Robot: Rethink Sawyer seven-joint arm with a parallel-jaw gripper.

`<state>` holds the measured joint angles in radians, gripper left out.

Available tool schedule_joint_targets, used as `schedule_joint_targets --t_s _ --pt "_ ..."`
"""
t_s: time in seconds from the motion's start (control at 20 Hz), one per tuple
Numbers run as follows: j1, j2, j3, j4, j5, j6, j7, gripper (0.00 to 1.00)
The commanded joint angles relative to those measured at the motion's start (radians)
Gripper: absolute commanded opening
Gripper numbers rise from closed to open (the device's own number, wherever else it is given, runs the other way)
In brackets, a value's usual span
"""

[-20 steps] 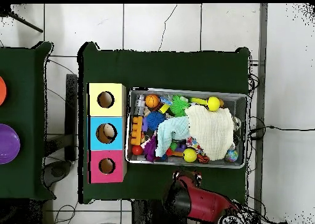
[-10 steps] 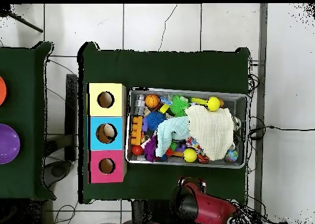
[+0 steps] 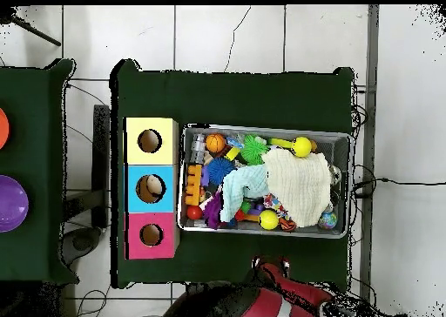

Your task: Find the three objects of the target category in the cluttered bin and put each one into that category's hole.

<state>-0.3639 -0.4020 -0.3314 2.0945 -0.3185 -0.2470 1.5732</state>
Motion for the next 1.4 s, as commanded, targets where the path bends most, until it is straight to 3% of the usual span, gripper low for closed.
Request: schedule_joint_targets --t_s 0.05,0.8,1.4 --pt "-0.016 0.047 0.034 -0.092 -0.017 -0.102 0.151 1.00" --pt "-0.043 0.035 0.053 -0.156 -0.043 -0.047 0.110 1.00" --pt "-0.087 0.066 0.096 -0.226 -0.064 0.000 0.091 1.00"
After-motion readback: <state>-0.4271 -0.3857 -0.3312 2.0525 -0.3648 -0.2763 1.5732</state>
